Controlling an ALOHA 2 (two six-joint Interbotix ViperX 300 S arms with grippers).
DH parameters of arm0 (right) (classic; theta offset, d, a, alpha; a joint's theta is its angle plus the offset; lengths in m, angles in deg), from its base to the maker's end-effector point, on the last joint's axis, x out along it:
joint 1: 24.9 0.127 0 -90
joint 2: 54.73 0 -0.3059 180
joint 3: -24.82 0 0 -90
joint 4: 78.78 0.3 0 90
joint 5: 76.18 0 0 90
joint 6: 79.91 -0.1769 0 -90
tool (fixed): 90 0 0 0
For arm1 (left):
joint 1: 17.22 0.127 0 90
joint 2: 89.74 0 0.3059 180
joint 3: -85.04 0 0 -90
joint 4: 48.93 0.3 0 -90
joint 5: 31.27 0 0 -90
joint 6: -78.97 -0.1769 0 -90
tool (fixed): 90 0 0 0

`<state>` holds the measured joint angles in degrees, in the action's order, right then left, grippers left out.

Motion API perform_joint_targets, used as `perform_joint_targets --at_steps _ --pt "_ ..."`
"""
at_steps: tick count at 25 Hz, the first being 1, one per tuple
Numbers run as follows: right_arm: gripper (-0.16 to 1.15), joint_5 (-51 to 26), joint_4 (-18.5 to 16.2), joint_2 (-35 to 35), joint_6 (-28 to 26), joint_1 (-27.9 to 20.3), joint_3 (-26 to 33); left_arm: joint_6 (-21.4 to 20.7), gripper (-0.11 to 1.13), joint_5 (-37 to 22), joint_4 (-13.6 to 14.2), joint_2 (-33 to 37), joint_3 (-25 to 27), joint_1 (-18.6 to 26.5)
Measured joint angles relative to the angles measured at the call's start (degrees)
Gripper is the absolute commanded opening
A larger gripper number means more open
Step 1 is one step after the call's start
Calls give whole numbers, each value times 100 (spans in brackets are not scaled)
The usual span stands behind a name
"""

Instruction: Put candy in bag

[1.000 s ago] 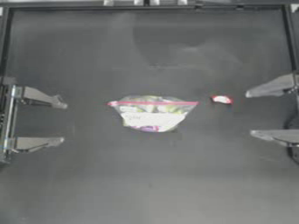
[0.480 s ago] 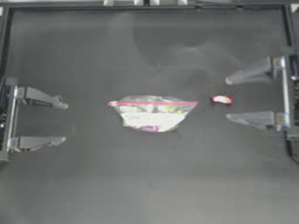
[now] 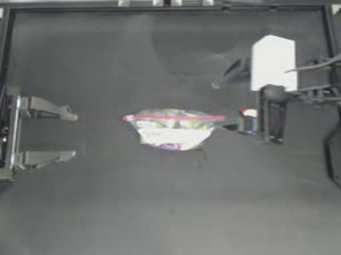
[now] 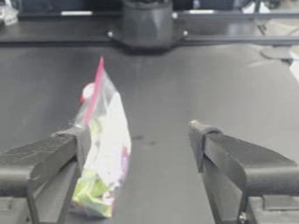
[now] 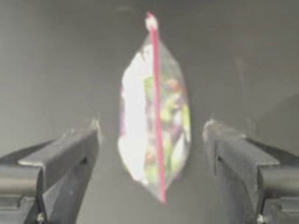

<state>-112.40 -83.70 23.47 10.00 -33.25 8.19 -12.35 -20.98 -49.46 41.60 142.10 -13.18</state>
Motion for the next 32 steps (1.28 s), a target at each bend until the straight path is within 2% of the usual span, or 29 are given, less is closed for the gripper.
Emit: perform_joint_targets --at_steps 9,22,32 --pt "99 -817 -167 1151 132 26 1125 0 98 0 -9 0 53 44" --pt "97 -1406 -158 2584 633 123 2417 9 98 0 -9 -132 79 79" --pt "97 -1556 -167 3313 853 202 3182 9 98 0 -26 -193 141 79"
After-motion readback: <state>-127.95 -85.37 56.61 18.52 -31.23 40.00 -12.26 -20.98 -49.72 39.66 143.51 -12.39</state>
